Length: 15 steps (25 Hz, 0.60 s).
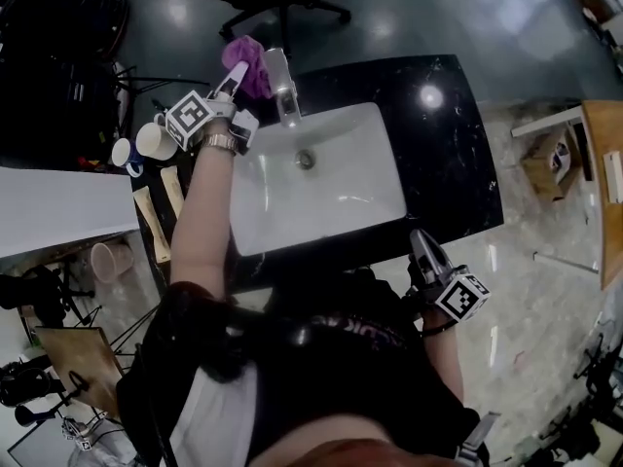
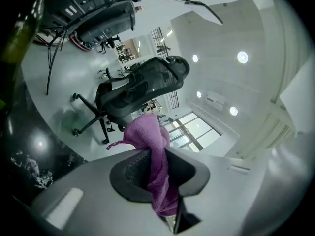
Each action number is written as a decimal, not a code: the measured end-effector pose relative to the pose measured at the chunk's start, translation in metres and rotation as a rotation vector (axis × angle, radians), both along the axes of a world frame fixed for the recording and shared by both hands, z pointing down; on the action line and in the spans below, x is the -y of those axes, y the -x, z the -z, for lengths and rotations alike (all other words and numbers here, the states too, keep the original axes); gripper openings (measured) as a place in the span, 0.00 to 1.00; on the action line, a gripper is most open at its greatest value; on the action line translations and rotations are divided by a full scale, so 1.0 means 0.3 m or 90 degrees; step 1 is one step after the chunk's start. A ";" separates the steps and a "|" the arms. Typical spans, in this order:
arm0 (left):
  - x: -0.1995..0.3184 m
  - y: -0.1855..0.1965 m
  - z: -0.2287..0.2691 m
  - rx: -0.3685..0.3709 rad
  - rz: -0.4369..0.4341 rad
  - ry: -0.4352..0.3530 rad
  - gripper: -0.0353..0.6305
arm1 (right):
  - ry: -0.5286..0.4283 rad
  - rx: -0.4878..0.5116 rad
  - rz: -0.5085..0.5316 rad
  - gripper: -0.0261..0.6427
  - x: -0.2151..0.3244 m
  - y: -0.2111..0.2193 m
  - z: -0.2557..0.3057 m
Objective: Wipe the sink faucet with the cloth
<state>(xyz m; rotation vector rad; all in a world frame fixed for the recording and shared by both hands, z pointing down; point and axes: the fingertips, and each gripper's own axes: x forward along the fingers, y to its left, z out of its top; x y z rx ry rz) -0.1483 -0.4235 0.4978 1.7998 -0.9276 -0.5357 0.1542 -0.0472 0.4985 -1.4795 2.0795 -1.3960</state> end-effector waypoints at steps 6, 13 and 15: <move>-0.014 -0.069 -0.198 0.070 -0.046 0.059 0.16 | 0.014 0.005 -0.009 0.06 0.008 0.057 -0.024; -0.022 -0.081 -0.319 0.158 -0.079 0.094 0.15 | 0.022 0.006 -0.018 0.06 0.010 0.079 -0.035; -0.020 -0.086 -0.318 0.160 -0.085 0.095 0.15 | 0.022 0.006 -0.017 0.06 0.010 0.088 -0.036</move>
